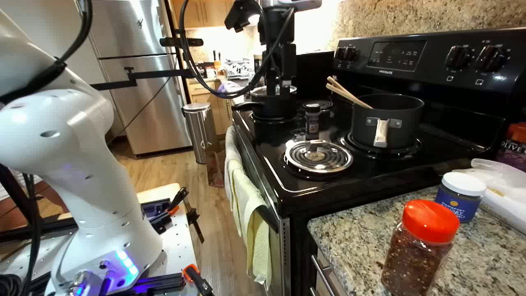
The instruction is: Get the colourless jar on the right counter and put it in the of the stove
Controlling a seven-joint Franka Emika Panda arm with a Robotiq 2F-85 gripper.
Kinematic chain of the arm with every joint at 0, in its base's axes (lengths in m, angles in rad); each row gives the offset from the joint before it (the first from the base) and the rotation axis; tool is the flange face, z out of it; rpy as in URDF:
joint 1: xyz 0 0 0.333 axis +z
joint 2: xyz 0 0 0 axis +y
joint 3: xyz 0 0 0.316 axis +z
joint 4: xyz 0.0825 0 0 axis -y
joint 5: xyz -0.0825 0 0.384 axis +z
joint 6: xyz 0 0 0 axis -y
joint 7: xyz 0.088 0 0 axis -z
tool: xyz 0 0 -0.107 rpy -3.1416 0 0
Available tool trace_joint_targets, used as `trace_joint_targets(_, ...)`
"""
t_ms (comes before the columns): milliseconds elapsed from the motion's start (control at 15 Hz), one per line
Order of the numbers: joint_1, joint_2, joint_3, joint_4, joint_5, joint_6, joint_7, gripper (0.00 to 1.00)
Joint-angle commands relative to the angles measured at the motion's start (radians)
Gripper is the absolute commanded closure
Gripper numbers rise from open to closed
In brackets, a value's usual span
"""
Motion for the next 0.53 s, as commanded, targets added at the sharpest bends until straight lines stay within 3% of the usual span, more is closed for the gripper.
trace_joint_targets(0, 0.008, 0.000, -0.007, 0.002, -0.003, -0.002, 0.002, 0.00)
trace_joint_targets(467, 0.010, 0.034, -0.060, 0.026, 0.144, 0.153, -0.006, 0.00)
